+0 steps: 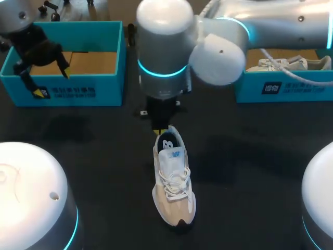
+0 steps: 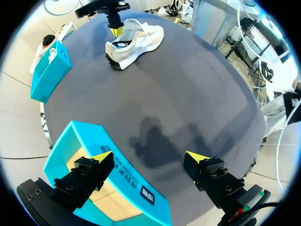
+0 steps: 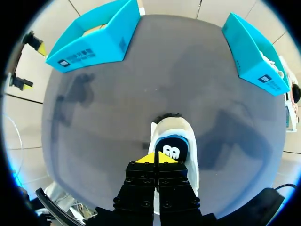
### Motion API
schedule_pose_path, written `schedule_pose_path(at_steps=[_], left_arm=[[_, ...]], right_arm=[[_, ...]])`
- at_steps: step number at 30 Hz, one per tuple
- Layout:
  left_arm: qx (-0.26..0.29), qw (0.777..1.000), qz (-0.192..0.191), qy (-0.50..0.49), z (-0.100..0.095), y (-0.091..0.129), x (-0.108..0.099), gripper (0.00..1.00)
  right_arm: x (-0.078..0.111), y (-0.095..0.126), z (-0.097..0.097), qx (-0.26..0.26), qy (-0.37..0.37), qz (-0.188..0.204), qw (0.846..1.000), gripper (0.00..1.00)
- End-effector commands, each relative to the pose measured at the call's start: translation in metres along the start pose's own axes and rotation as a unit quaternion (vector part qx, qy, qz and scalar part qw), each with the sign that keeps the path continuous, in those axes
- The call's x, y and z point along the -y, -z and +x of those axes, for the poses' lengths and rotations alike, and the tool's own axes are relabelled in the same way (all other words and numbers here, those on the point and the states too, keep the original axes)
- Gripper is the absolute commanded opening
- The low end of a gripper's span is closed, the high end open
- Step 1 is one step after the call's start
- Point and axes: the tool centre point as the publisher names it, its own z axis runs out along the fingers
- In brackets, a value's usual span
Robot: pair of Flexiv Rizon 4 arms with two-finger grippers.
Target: Take the shoe out of the shoebox, open the shoe tongue, remove and reinsert the insole, then place the shoe into the shoebox
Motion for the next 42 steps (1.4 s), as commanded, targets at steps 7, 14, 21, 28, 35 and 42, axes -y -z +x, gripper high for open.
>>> schedule_pose_path(at_steps=[7, 14, 21, 28, 35, 42], left_arm=[[-0.004, 1.0, -0.001, -0.001, -0.003, 0.001, -0.003, 1.0], [-0.006, 1.0, 0.014, 0.001, -0.008, 0.005, -0.014, 1.0], [-0.009, 1.0, 0.014, 0.001, -0.009, 0.004, -0.016, 1.0], [-0.009, 1.0, 0.014, 0.001, -0.009, 0.004, -0.016, 1.0], [-0.009, 1.0, 0.014, 0.001, -0.009, 0.004, -0.016, 1.0], [-0.009, 1.0, 0.014, 0.001, -0.009, 0.004, -0.016, 1.0]], right_arm=[[-0.002, -0.009, -0.002, 0.019, -0.007, -0.001, 1.0, 0.0], [0.003, -0.021, -0.005, 0.051, -0.022, -0.001, 0.998, 0.0], [0.006, -0.033, -0.004, 0.063, -0.026, -0.004, 0.998, 0.0], [0.008, -0.045, -0.003, 0.053, -0.029, -0.006, 0.998, 0.0], [0.005, -0.056, -0.013, 0.049, -0.034, -0.003, 0.998, 0.0], [0.005, -0.061, -0.019, 0.047, -0.039, -0.001, 0.998, 0.0]])
